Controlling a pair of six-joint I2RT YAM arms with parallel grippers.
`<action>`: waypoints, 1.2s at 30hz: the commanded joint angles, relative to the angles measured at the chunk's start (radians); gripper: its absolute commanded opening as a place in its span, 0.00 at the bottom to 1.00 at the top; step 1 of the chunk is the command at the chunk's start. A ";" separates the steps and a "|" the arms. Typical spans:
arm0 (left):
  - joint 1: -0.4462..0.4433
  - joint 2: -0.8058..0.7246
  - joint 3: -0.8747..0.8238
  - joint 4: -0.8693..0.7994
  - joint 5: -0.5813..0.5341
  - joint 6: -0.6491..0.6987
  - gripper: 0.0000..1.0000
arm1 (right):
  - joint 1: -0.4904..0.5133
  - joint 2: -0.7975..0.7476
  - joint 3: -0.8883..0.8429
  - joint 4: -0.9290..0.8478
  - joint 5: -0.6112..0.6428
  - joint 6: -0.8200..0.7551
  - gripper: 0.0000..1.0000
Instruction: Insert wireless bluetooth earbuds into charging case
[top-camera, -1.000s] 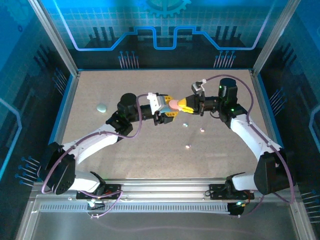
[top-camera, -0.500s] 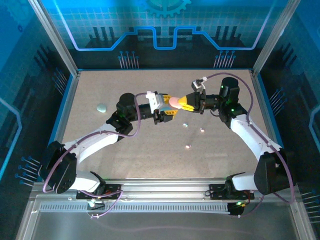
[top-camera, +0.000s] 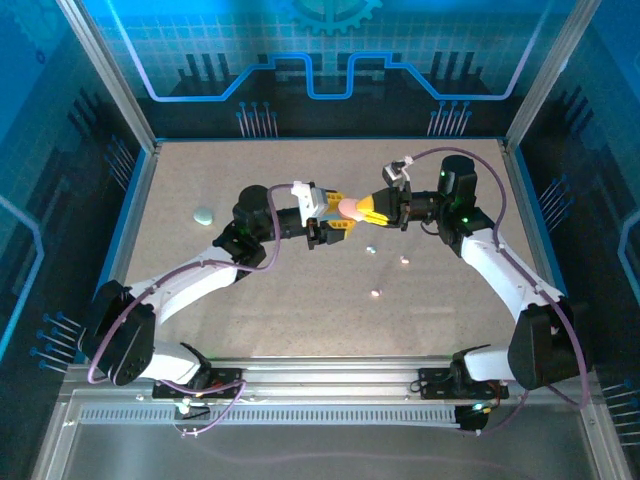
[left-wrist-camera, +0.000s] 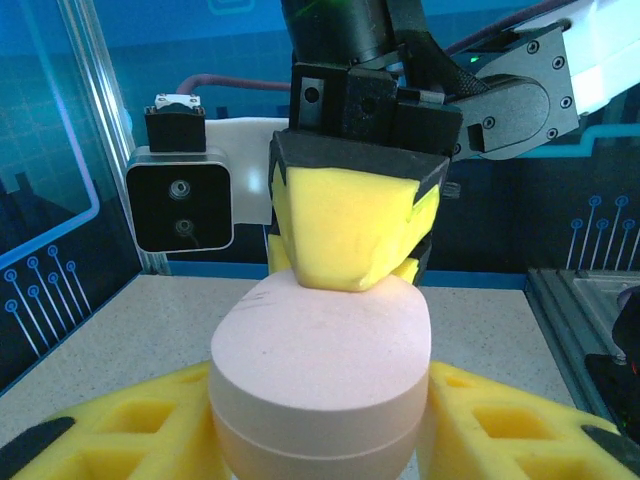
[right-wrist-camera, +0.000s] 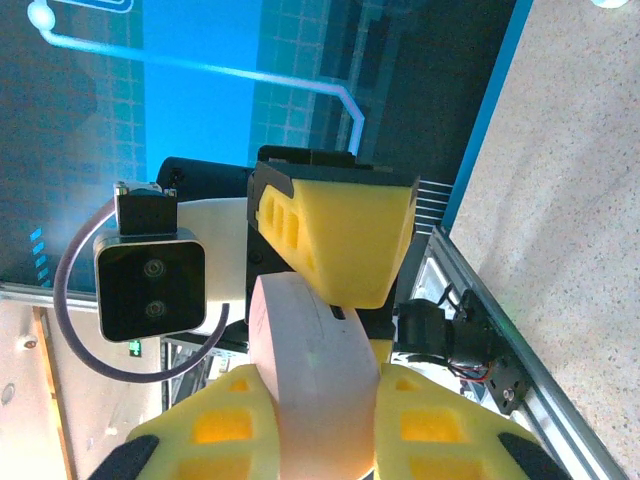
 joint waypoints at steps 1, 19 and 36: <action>-0.001 0.012 0.025 0.029 0.048 -0.010 0.46 | 0.004 -0.016 0.021 -0.022 -0.008 -0.030 0.11; -0.004 0.027 0.038 0.027 0.073 -0.028 0.48 | 0.021 -0.010 0.032 -0.020 0.000 -0.038 0.12; -0.003 0.029 0.041 0.041 0.087 -0.045 0.46 | 0.044 0.003 0.046 -0.040 0.013 -0.061 0.12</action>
